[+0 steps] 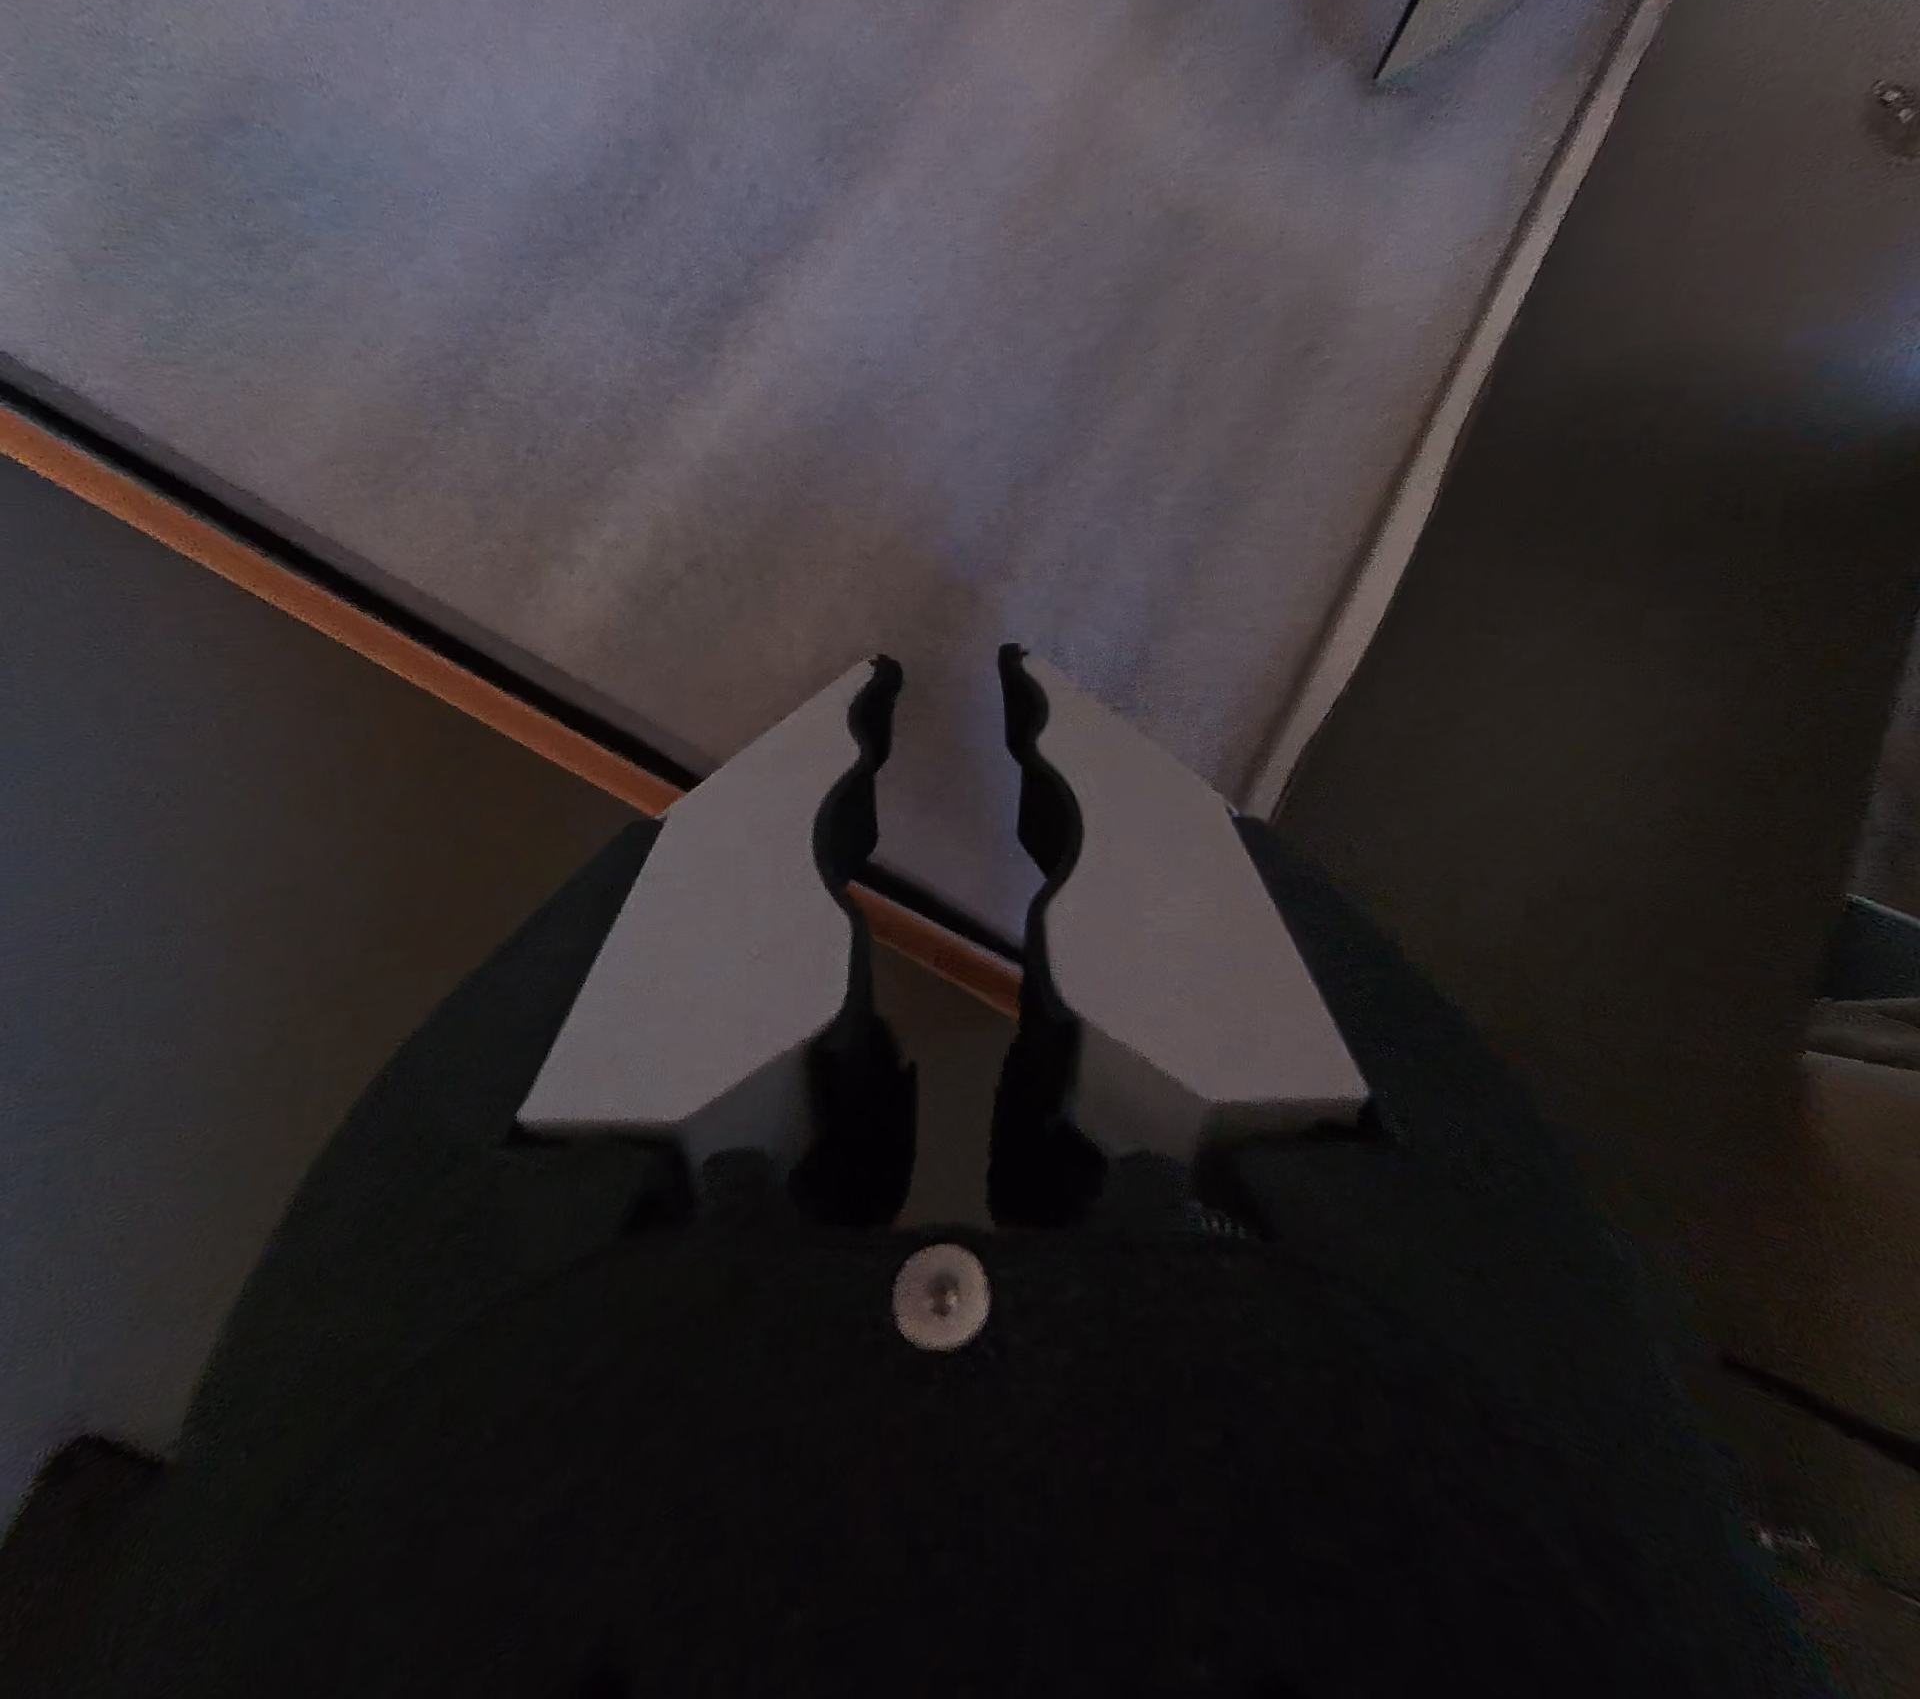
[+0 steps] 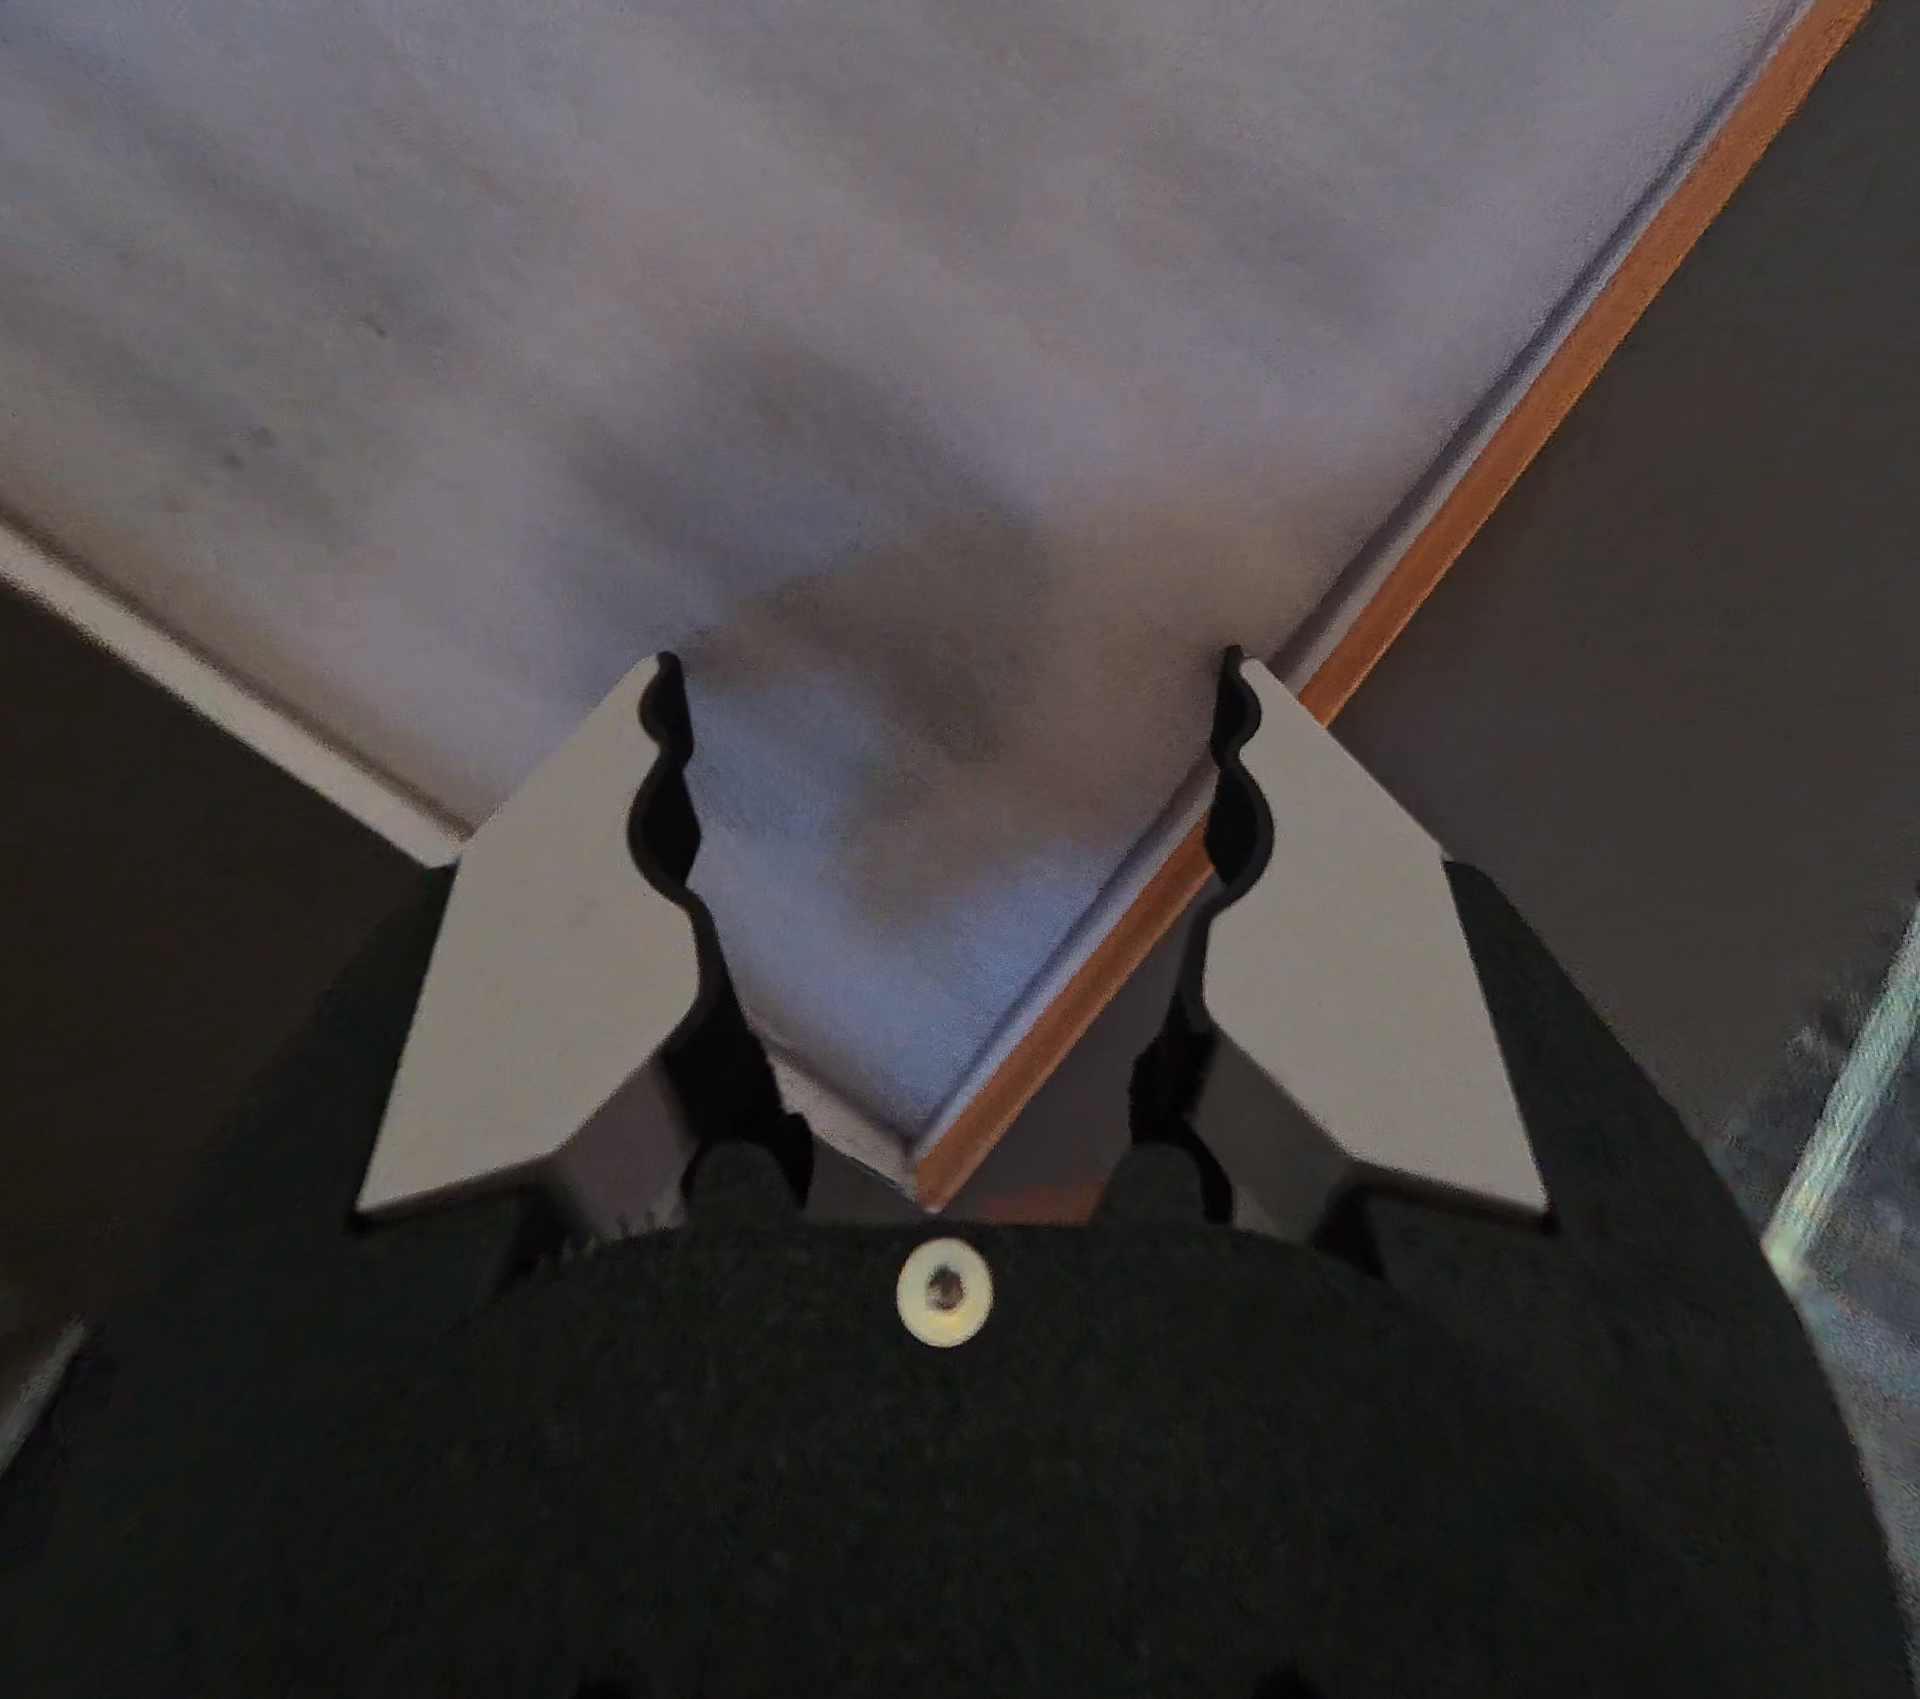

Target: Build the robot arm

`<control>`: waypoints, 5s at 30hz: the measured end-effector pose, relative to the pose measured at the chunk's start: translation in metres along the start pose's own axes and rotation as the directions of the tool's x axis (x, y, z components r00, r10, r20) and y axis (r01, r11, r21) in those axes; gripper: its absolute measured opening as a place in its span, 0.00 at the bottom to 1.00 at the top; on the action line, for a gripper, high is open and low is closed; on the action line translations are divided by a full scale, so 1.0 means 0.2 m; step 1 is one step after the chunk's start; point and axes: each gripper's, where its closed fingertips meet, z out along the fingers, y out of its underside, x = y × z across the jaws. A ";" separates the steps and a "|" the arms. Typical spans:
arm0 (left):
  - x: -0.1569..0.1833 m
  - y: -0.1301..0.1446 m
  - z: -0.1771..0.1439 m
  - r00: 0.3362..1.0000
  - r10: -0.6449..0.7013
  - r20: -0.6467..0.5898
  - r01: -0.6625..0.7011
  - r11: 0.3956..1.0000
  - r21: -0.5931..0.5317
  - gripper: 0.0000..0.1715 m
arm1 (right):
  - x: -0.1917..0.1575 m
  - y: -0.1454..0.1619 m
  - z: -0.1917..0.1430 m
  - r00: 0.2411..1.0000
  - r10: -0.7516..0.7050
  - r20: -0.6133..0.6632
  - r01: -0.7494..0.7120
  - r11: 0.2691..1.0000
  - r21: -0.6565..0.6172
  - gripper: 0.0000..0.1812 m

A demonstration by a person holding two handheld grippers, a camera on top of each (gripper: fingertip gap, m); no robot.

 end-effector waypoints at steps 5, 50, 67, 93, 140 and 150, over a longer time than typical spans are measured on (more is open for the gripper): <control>0.00 0.01 0.02 0.999 0.004 -0.046 -0.005 1.000 -0.028 0.14 | -0.03 -0.02 0.02 0.989 0.145 0.008 -0.145 0.989 -0.032 0.59; -0.47 0.47 -0.94 0.624 0.329 0.709 -0.433 0.901 -0.036 0.03 | -0.95 -0.17 -0.38 0.780 0.032 0.626 -0.379 0.820 0.430 0.38; -1.19 0.96 -2.27 0.217 0.084 0.972 -0.304 0.953 -0.014 0.02 | -1.08 -0.08 -0.41 0.779 0.037 0.625 -0.485 0.668 0.565 0.36; -1.29 0.75 -1.43 0.508 0.375 0.776 -0.371 0.908 -0.196 0.03 | -1.21 -0.23 -0.44 0.728 0.012 0.685 -0.546 0.613 0.570 0.34; -1.44 0.88 -0.75 0.882 0.196 0.428 -0.114 0.971 -0.210 0.25 | -0.91 0.06 -0.54 0.710 0.057 0.701 -0.606 0.556 0.568 0.34; -1.28 0.80 -0.91 0.959 -0.101 0.266 0.077 0.992 0.099 0.25 | -0.90 0.13 -0.59 0.730 0.078 0.679 -0.606 0.534 0.590 0.34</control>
